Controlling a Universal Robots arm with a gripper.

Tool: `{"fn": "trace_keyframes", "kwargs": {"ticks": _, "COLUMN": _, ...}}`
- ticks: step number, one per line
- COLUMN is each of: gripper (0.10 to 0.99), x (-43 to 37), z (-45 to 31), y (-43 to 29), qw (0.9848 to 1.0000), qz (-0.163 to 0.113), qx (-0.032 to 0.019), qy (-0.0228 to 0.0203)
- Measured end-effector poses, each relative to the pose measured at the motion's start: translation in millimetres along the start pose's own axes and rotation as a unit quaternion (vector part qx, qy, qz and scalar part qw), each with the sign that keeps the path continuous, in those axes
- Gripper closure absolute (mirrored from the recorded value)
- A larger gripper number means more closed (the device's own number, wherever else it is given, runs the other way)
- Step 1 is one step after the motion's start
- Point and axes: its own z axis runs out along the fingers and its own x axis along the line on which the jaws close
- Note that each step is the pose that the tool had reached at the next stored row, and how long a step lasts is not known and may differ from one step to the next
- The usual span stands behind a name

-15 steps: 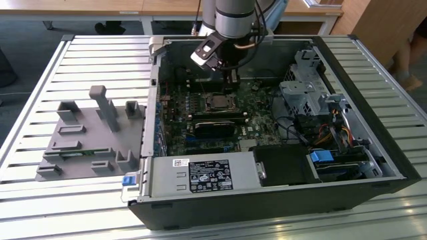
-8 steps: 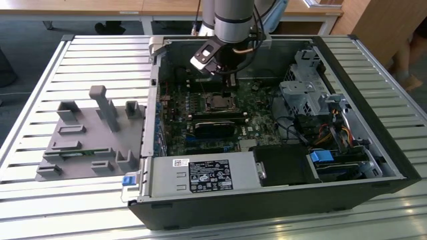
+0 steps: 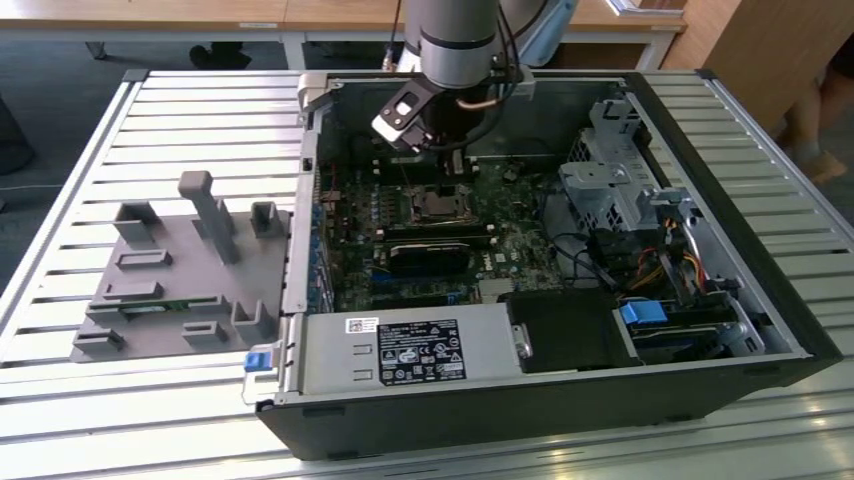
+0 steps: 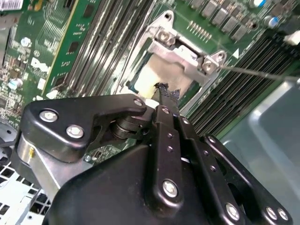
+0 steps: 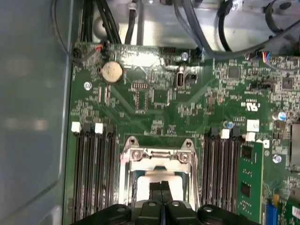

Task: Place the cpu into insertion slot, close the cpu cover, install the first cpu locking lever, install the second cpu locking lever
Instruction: 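Close the cpu cover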

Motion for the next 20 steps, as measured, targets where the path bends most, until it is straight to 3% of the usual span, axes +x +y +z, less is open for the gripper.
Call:
{"fn": "trace_keyframes", "kwargs": {"ticks": 11, "gripper": 0.980, "x": 0.7, "z": 5.7, "y": -18.4, "qw": 1.0000, "qz": 0.000, "qx": 0.0000, "qy": 0.0002}}
{"fn": "trace_keyframes", "kwargs": {"ticks": 20, "gripper": 0.980, "x": 1.0, "z": 10.5, "y": -23.7, "qw": 1.0000, "qz": 0.000, "qx": 0.0000, "qy": 0.0001}}
